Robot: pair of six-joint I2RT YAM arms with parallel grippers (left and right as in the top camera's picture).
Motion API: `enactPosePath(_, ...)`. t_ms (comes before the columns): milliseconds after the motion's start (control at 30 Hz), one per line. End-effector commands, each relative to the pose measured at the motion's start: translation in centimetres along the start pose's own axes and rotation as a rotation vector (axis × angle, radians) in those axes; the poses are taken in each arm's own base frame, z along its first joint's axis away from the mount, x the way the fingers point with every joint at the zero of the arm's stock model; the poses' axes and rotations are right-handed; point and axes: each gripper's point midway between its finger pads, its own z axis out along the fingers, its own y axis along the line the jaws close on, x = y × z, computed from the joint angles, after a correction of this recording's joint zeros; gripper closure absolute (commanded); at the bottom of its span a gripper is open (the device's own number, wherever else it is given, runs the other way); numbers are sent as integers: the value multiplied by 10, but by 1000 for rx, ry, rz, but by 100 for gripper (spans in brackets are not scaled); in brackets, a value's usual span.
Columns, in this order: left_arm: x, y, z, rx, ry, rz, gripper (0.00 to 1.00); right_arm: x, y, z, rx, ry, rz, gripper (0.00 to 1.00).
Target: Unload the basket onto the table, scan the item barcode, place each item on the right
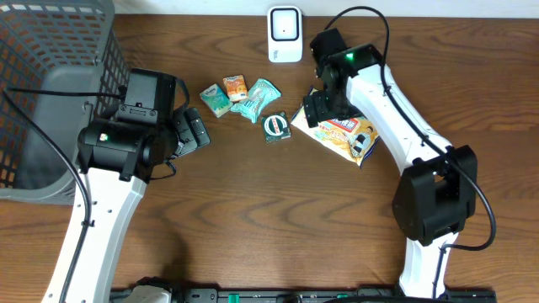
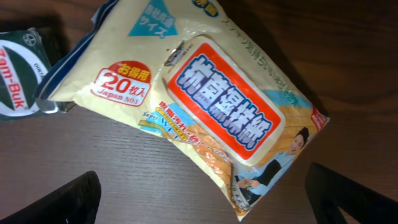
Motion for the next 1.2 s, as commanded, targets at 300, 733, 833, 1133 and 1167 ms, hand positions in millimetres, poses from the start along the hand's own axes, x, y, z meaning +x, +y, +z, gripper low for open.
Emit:
enactPosePath(300,-2,3,-2,-8,-9,-6,2,-2,26,-4,-22,-28,-61,1)
enactPosePath(733,-2,3,-2,-8,-9,-6,2,-10,37,-4,2,-75,-88,1)
enactPosePath(833,-2,3,-2,-8,-9,-6,2,-11,38,-3,25,-90,-96,1)
enactPosePath(1133,-2,3,-2,-8,-9,-6,2,-9,36,11,121,-117,-113,1)
enactPosePath(1167,-2,3,-2,-8,-9,-6,2,-8,36,14,121,-117,-106,1)
